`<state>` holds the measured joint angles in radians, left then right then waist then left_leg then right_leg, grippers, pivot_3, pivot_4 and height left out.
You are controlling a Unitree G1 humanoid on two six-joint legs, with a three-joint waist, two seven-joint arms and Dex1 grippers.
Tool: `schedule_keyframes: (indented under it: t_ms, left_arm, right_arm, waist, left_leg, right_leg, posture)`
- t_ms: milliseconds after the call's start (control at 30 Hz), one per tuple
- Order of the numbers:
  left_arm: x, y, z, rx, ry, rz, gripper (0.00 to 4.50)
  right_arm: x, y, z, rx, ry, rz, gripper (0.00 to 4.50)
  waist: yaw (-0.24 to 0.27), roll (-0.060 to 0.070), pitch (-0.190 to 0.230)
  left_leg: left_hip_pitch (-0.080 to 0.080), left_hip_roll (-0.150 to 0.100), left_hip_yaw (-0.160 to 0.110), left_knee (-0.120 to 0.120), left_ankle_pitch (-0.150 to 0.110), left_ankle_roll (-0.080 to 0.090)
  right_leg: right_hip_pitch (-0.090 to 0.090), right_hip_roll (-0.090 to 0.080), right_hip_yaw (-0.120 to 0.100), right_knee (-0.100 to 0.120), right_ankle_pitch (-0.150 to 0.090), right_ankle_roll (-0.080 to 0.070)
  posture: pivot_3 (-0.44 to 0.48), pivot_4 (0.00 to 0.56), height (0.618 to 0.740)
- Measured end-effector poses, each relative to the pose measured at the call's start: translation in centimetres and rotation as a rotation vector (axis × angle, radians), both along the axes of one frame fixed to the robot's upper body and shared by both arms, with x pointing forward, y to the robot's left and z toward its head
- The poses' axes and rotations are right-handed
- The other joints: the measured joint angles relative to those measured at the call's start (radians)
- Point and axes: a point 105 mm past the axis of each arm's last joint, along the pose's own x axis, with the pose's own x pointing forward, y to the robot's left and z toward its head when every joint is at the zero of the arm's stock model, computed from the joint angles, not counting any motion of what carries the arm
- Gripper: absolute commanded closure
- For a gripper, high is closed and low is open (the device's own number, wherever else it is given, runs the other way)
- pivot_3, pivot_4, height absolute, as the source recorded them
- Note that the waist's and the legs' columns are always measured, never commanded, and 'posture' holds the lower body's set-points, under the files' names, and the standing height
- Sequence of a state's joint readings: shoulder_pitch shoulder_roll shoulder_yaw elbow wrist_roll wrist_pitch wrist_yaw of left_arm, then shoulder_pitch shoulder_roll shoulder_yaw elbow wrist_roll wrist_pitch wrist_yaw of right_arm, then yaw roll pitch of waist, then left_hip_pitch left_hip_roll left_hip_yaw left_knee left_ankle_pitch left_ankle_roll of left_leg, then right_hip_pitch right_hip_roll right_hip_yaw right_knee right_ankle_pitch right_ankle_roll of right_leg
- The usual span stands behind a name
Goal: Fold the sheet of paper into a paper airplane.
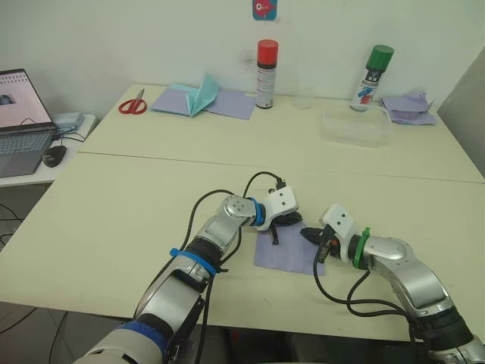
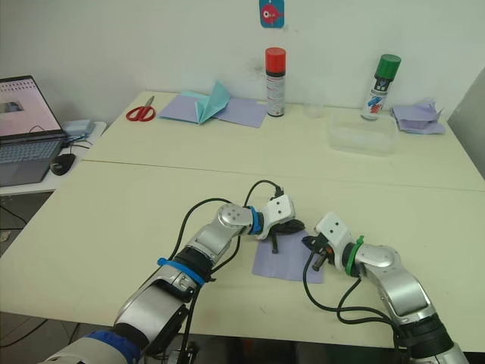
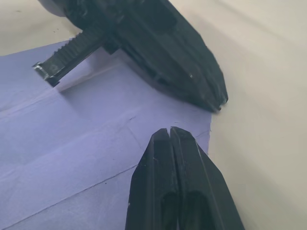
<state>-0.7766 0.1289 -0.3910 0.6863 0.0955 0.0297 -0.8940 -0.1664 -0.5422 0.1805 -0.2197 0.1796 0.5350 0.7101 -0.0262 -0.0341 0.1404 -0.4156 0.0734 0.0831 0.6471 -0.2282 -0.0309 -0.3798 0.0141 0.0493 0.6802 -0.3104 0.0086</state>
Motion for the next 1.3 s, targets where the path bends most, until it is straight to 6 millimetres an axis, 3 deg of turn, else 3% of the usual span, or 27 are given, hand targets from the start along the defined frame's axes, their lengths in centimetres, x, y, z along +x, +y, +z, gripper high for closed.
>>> schedule_keyframes:
  t_ms: [167, 367, 567, 733, 933, 1300]
  left_arm:
    - [1.4, 1.3, 0.4, -0.012, -0.032, 0.091, 4.50]
    - [1.4, 6.1, 1.1, -0.167, 0.028, 0.236, 4.50]
    - [0.1, 10.2, 4.2, -0.434, 0.171, 0.369, 2.81]
    - [-1.8, 10.6, 2.9, -0.460, 0.302, 0.403, 1.22]
    - [-2.6, 10.3, 0.6, -0.429, 0.435, 0.460, 1.22]
    - [-3.1, 9.2, 1.1, -0.415, 0.615, 0.442, 1.22]
  right_arm:
    - [0.1, 0.2, 0.0, 0.000, -0.001, 0.003, 4.46]
    - [0.4, 0.8, 0.1, 0.014, -0.001, 0.011, 4.46]
    - [0.9, 1.1, 0.0, 0.023, -0.001, 0.004, 4.50]
    - [1.0, 1.0, 0.0, 0.023, -0.002, 0.006, 4.50]
    - [1.1, 1.2, 0.1, 0.017, -0.003, 0.026, 4.50]
    - [1.2, 1.0, 0.0, 0.012, -0.003, 0.026, 4.50]
  waist:
    - [0.000, 0.000, 0.000]
    - [-0.006, 0.000, 0.000]
    - [-0.007, 0.000, 0.000]
    - [-0.004, 0.000, 0.000]
    - [-0.006, 0.000, 0.000]
    - [-0.004, 0.000, 0.000]
  left_leg:
    - [0.000, 0.000, 0.000, 0.000, 0.000, 0.000]
    - [0.000, 0.007, 0.001, -0.001, 0.000, -0.001]
    - [0.002, 0.007, 0.001, -0.001, 0.001, -0.002]
    - [0.002, 0.007, 0.000, 0.000, 0.001, -0.002]
    - [0.002, 0.006, 0.000, -0.001, 0.001, -0.002]
    - [0.003, 0.006, 0.000, -0.001, 0.001, -0.002]
  right_leg:
    - [0.000, 0.000, 0.000, 0.000, 0.000, 0.000]
    - [-0.001, 0.000, -0.001, 0.001, 0.000, 0.000]
    - [0.000, 0.000, -0.002, 0.002, 0.000, 0.000]
    - [0.000, 0.000, -0.002, 0.001, 0.000, 0.000]
    - [0.000, 0.000, -0.002, 0.001, 0.000, 0.000]
    - [0.001, 0.000, -0.001, 0.001, 0.000, 0.000]
  posture:
    - [0.000, 0.150, 0.740]
    - [0.000, 0.150, 0.740]
    - [0.000, 0.150, 0.740]
    - [0.000, 0.150, 0.740]
    - [0.000, 0.150, 0.740]
    - [0.000, 0.150, 0.740]
